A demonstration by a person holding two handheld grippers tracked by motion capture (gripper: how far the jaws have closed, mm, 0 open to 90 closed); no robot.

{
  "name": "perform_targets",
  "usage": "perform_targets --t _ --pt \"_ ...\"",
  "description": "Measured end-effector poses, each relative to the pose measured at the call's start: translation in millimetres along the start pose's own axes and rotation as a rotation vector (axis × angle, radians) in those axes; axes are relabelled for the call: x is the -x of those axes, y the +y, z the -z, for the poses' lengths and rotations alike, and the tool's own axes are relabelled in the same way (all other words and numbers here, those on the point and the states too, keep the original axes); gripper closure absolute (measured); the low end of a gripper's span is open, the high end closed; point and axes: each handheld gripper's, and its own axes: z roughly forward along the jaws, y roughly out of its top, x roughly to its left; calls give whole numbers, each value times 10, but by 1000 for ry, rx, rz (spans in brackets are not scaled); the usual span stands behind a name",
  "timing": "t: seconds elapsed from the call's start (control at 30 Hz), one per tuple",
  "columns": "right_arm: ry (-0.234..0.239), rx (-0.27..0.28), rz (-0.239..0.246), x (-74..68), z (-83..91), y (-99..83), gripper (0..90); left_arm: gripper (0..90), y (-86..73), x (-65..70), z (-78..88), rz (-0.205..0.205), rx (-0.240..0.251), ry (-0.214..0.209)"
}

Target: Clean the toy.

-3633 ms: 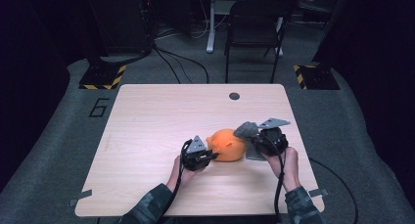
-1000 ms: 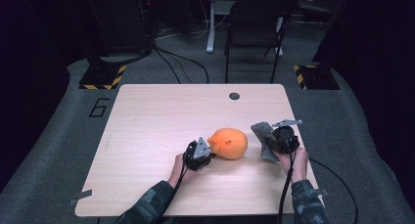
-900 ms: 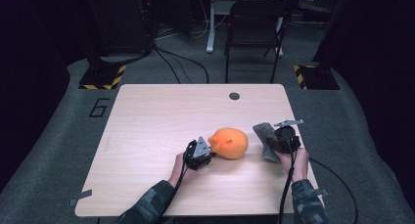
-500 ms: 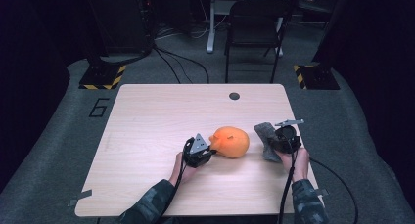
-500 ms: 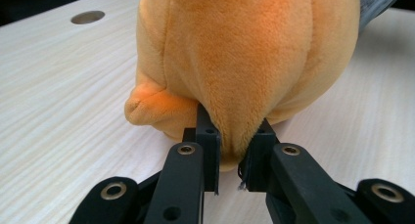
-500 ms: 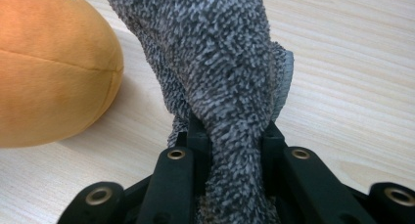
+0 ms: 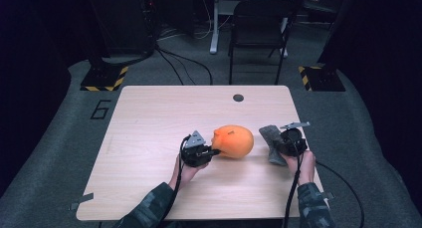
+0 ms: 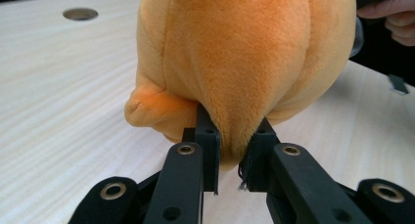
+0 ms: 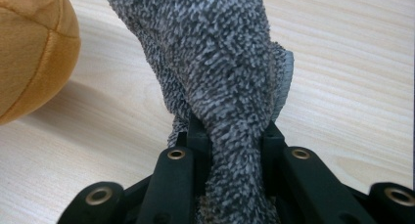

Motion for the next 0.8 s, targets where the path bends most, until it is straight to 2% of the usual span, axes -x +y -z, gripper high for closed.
perform_targets --t 0.4,0.43,0.53,0.7,0.8 --pt "-2 -23 25 -30 -46 -19 746 803 -29 23 24 104 -77 -32" --pt "-5 -23 26 -33 -48 -20 747 802 -43 14 28 127 -85 -35" --pt "-6 -30 23 -37 -58 -29 747 801 -80 -25 36 155 -99 -32" --pt "-13 -47 33 -46 -99 -36 747 799 -166 -153 -10 226 -121 -43" --pt "-9 -68 21 -54 -129 -46 747 796 -166 -168 -12 213 -120 -37"
